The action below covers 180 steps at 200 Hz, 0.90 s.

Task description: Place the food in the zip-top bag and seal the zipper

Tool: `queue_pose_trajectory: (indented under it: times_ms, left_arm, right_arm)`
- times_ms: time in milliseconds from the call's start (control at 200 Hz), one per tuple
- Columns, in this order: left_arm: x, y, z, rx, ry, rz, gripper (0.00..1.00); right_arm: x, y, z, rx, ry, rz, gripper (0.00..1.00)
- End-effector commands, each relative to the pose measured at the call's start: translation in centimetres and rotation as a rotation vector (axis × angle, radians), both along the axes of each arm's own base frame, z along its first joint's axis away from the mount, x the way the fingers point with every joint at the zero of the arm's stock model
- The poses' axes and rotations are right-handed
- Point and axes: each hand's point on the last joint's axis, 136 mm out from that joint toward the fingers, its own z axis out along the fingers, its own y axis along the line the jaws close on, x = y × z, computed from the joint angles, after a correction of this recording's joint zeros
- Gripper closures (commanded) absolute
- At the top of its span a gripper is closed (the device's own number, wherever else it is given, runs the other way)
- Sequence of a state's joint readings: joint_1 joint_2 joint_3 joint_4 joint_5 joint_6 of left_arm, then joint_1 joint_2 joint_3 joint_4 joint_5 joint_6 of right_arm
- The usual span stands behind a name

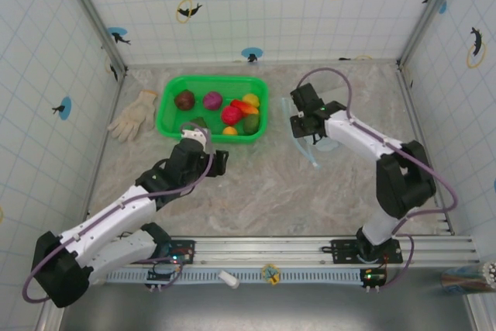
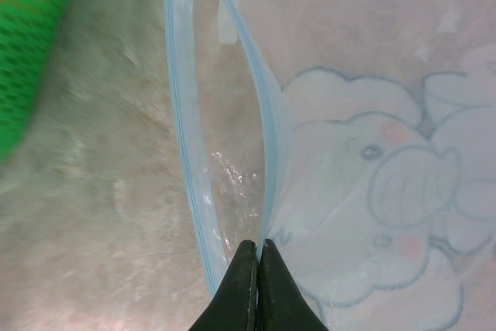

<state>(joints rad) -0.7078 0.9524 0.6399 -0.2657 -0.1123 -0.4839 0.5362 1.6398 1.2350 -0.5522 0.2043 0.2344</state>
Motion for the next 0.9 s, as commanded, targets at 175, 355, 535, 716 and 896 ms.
queue_pose_trajectory:
  times_ms: [175, 355, 535, 716, 896]
  left_arm:
    - [0.5, -9.2, 3.0, -0.332, 0.181, -0.201, 0.18]
    - [1.6, -13.4, 3.1, -0.428, 0.221, -0.264, 0.21]
    - [2.6, -16.2, 1.9, -0.515, 0.273, -0.293, 0.22]
    - [3.6, -18.7, 1.9, -0.575, 0.281, -0.359, 0.26]
    - [4.7, -19.4, 2.1, -0.577, 0.259, -0.375, 0.52]
  right_arm:
    - [-4.2, 2.4, 4.6, 0.344, -0.031, 0.059, 1.0]
    - [-5.8, 2.7, 6.8, 0.465, -0.052, 0.055, 1.0]
    - [-6.8, 3.3, 9.1, 0.571, -0.066, 0.065, 1.0]
    - [-7.5, 3.5, 9.3, 0.599, -0.05, 0.077, 1.0]
    - [-8.0, 3.1, 8.8, 0.567, -0.03, 0.086, 1.0]
